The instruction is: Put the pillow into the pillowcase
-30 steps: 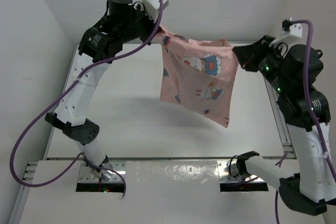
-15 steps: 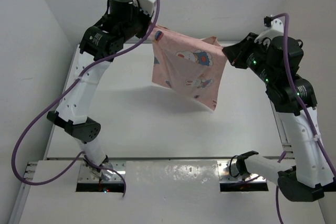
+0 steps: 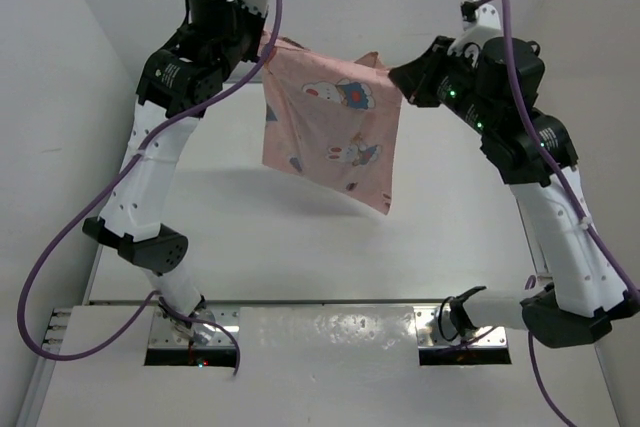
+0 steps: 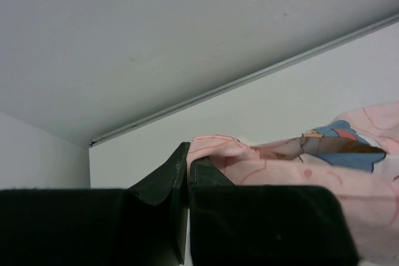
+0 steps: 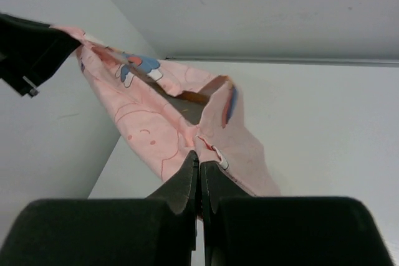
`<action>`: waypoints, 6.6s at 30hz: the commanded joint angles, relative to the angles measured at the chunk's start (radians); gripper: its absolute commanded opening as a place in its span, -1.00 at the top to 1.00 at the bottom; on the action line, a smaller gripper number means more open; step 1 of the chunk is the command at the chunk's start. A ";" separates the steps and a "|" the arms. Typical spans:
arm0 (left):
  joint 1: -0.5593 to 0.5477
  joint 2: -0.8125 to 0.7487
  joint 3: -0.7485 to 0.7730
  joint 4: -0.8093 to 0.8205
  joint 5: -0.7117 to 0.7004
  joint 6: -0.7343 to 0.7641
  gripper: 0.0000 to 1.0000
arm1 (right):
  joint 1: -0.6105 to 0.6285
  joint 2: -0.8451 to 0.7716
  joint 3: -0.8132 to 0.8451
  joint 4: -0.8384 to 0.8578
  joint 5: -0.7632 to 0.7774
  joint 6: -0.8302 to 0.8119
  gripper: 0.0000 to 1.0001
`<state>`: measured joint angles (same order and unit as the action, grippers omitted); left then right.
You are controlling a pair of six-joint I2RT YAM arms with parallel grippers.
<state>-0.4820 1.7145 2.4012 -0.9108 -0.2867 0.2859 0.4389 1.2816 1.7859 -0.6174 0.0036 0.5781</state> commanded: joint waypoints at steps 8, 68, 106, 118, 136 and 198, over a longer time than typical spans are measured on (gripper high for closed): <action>0.144 -0.047 0.088 0.167 -0.255 -0.060 1.00 | 0.358 0.180 0.102 0.107 0.163 -0.141 1.00; 0.152 -0.031 -0.510 -0.070 0.385 0.082 1.00 | 0.086 0.077 -0.253 0.004 0.428 -0.264 1.00; 0.263 0.657 -0.287 0.354 0.476 0.069 0.55 | -0.142 0.705 -0.261 0.487 -0.198 -0.132 1.00; 0.263 0.691 -0.329 0.360 0.426 0.015 0.26 | -0.097 1.018 -0.008 0.455 -0.150 0.074 1.00; 0.263 0.738 -0.264 0.366 0.331 0.044 -0.17 | -0.190 1.361 0.443 0.548 0.398 0.019 1.00; 0.482 -0.093 -0.938 0.305 0.092 -0.152 -0.99 | -0.638 -0.132 -0.741 -0.225 0.375 -0.012 -0.98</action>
<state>0.0025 1.6550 1.4982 -0.6701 -0.1375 0.1921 -0.1951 1.1828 1.0328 -0.7361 0.3210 0.5808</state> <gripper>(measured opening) 0.995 0.985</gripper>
